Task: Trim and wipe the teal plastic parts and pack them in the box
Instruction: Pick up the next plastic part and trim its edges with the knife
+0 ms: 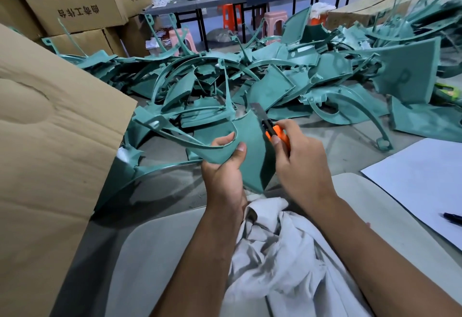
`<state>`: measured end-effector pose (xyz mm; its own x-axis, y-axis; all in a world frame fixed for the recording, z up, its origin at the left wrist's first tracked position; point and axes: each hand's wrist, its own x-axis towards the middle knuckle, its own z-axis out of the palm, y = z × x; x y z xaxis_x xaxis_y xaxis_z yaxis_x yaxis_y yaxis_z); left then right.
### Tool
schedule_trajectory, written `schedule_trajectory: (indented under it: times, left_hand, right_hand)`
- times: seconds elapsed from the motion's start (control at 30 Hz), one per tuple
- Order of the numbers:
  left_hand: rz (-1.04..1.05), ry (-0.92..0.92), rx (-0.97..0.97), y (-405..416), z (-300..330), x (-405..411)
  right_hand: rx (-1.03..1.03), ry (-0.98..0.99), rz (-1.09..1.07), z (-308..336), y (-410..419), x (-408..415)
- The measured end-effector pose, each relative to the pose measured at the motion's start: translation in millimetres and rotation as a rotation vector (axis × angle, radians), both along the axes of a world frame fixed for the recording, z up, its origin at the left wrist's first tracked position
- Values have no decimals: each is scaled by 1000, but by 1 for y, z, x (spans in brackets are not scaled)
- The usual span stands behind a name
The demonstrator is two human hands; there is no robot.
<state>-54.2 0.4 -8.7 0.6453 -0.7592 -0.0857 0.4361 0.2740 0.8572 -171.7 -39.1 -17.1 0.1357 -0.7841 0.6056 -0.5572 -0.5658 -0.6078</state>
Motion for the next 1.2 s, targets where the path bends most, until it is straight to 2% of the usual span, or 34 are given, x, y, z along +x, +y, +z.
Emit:
schedule_trajectory:
  times: [0.1, 0.2, 0.3, 0.53, 0.63, 0.73, 0.97, 1.1, 1.2]
  left_hand:
    - [12, -14, 1, 0, -1, 0]
    - [13, -14, -2, 0, -1, 1]
    - [-1, -37, -12, 0, -1, 1]
    - [4, -60, -16, 1, -2, -1]
    - [26, -134, -11, 1, -2, -1]
    - [48, -284, -15, 1, -2, -1]
    - [32, -495, -14, 1, -8, -3]
    - [70, -522, -2, 1, -10, -2]
    - [99, -545, 13, 1, -10, -4]
  right_hand:
    - [-17, -22, -38, 2, -4, -7]
    - [-114, 8, 60, 6, 5, -4]
    - [-121, 51, 114, 6, 8, 3]
    - [22, 11, -50, -2, -6, -6]
    - [-65, -18, -12, 4, 2, -5]
    - [-129, -18, 52, 8, 14, 4]
    - [-46, -56, 70, 7, 18, 8]
    - [31, -81, 116, 7, 20, 9]
    - [68, -202, 171, 7, 18, 6]
